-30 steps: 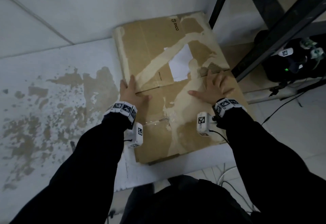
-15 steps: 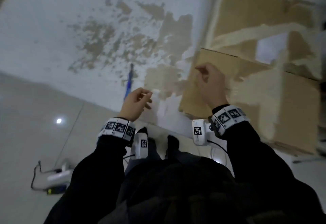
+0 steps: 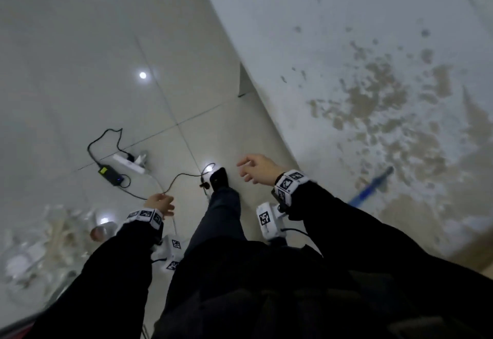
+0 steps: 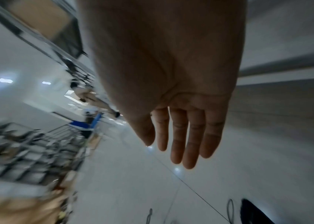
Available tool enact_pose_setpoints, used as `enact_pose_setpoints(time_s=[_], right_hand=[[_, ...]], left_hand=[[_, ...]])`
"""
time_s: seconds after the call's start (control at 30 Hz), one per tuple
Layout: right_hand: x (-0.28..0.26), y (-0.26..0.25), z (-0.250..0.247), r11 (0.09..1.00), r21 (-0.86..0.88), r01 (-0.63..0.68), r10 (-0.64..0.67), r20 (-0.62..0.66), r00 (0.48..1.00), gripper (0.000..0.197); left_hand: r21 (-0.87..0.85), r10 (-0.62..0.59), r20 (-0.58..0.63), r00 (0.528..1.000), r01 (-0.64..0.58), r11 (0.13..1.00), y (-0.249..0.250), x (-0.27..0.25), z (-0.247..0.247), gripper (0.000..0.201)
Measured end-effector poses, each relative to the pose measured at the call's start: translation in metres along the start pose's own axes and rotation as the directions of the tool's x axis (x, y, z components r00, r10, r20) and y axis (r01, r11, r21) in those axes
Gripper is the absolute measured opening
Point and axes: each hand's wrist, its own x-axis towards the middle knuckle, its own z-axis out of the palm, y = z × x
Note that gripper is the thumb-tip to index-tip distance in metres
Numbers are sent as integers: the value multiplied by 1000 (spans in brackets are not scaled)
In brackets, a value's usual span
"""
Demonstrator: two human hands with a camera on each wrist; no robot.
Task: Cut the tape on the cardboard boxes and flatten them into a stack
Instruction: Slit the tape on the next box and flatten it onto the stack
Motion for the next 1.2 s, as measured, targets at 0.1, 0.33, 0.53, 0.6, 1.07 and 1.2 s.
enact_pose_setpoints(time_s=[0.1,0.33,0.53,0.6,1.07,1.2], right_hand=[[48,-28,3,972,157,-173,180,-35,983,9],[128,-89,-7,927,176,-331,351,-92,932,22],[219,-189,-22,903,294,-313,335,-28,942,21],[256,-232,-35,909,299,-291,307,-7,952,23],[425,-473,-155,954,291,-74,135,-195,971,9],[452,-468,-182,862,485,-147,300,-254,920,10]], left_hand=[[-27,-85,1,996,85,996,19,13,-43,32],[-4,95,-25,995,-95,995,117,69,-115,24],[-71,137,17,990,-135,988,221,123,-173,16],[-53,144,-8,990,-144,988,254,140,-201,10],[90,105,-56,993,-99,991,508,266,-407,28],[240,148,7,989,-145,960,603,304,-421,33]])
